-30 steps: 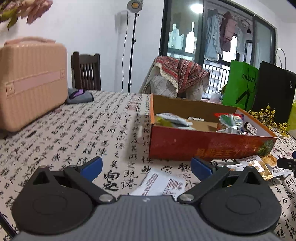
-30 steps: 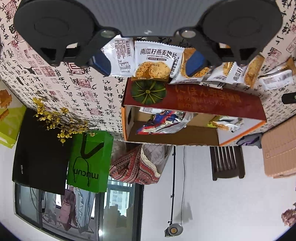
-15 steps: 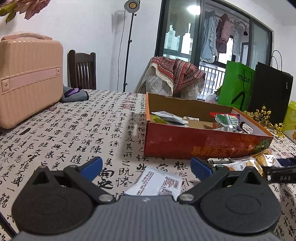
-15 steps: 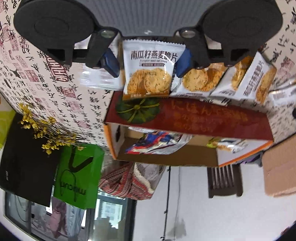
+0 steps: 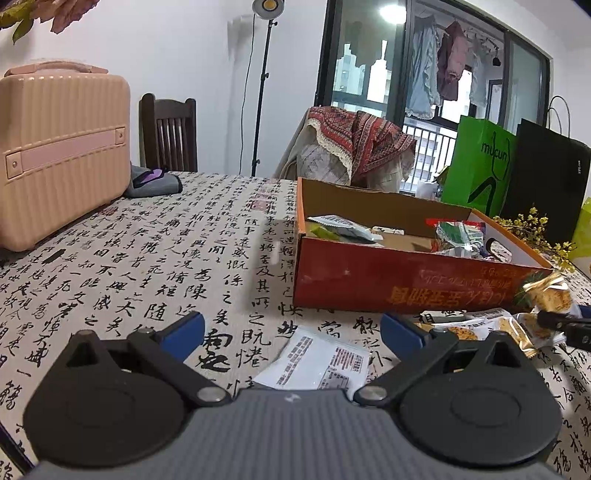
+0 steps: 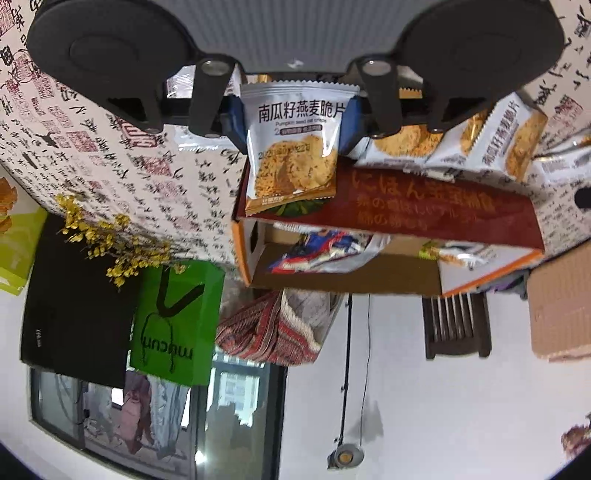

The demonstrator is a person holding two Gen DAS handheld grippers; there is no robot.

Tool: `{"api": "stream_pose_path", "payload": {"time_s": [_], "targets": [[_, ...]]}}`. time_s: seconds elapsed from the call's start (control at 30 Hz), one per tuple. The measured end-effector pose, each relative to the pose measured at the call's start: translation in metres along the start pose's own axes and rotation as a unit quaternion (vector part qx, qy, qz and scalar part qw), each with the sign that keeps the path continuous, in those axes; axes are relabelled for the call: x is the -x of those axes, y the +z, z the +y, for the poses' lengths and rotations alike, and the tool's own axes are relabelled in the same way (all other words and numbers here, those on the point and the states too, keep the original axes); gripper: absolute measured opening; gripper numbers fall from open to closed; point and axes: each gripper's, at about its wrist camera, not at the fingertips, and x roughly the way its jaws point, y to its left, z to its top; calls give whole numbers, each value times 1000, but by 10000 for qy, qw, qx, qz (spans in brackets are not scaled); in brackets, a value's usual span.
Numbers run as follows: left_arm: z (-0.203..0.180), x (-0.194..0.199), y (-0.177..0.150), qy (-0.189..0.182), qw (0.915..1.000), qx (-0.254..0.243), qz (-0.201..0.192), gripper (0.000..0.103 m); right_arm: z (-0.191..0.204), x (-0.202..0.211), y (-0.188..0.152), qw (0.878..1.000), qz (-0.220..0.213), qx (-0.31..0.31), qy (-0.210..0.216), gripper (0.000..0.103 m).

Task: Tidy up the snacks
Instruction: 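Grasp a white printed packet with the left gripper while the right holds the cracker packet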

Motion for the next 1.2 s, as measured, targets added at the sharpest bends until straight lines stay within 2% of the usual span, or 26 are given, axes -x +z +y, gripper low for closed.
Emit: {"api": "stream_pose_path", "payload": {"time_s": [0.17,0.53,0.7,0.83,0.93,0.97,1.03,1.1,1.2], "targets": [[-2,-1,4,-69,9997,-71,201,103,-10,11,1,9991,-339,-237,-79,49],[-20,-20,1,-78,9911,-979,896,103,-12,15,0,9986,-429,-314,-68,49],[-22,-31,-3,-15,9882,-1060,1105,103,-12,16,0,9984,-448,-333,-51,49],[-19,-36,-5,-103,9882,-958,1187,103,-12,17,0,9984,-447,-329,-39,50],[-17,-36,-6,-194,9885,-917,1187,92,-12,17,0,9985,-444,-331,-39,50],[-17,-36,-6,-225,9884,-905,1201,86,-12,17,0,9985,-444,-331,-43,50],[-16,-35,-6,-267,9888,-886,1172,81,-11,16,0,9985,-437,-332,-42,50],[-16,-33,-6,-321,9891,-887,1132,69,-11,16,0,9985,-430,-336,-44,50],[-15,-32,-5,-381,9897,-838,1093,65,-11,16,-1,9985,-418,-338,-42,50]]}}
